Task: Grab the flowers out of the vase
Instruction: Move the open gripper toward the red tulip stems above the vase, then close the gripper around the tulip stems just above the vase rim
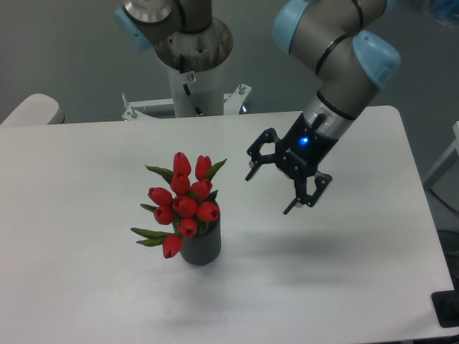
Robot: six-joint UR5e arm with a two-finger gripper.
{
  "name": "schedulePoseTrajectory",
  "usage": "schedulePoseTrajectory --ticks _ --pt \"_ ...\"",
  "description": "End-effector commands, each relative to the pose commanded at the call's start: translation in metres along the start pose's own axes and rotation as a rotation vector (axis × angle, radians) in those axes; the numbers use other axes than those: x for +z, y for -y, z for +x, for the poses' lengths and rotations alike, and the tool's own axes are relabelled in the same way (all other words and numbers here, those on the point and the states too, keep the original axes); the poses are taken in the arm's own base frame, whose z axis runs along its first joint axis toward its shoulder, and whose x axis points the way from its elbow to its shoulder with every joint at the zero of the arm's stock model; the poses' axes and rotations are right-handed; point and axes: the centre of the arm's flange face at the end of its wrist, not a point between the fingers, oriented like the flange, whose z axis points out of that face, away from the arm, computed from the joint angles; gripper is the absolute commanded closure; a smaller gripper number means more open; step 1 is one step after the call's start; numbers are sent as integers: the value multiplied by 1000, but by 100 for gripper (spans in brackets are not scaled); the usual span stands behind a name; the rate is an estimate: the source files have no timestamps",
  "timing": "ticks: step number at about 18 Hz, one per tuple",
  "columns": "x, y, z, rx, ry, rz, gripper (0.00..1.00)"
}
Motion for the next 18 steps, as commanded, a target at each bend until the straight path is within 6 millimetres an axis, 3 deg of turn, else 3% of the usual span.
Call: schedulePoseTrajectory --ticks 6,12,18 --pt "26 -1 24 35 -19 106 0" --pt "66 26 55 149 -50 129 0" --pt "82 19 66 182 -50 132 0"
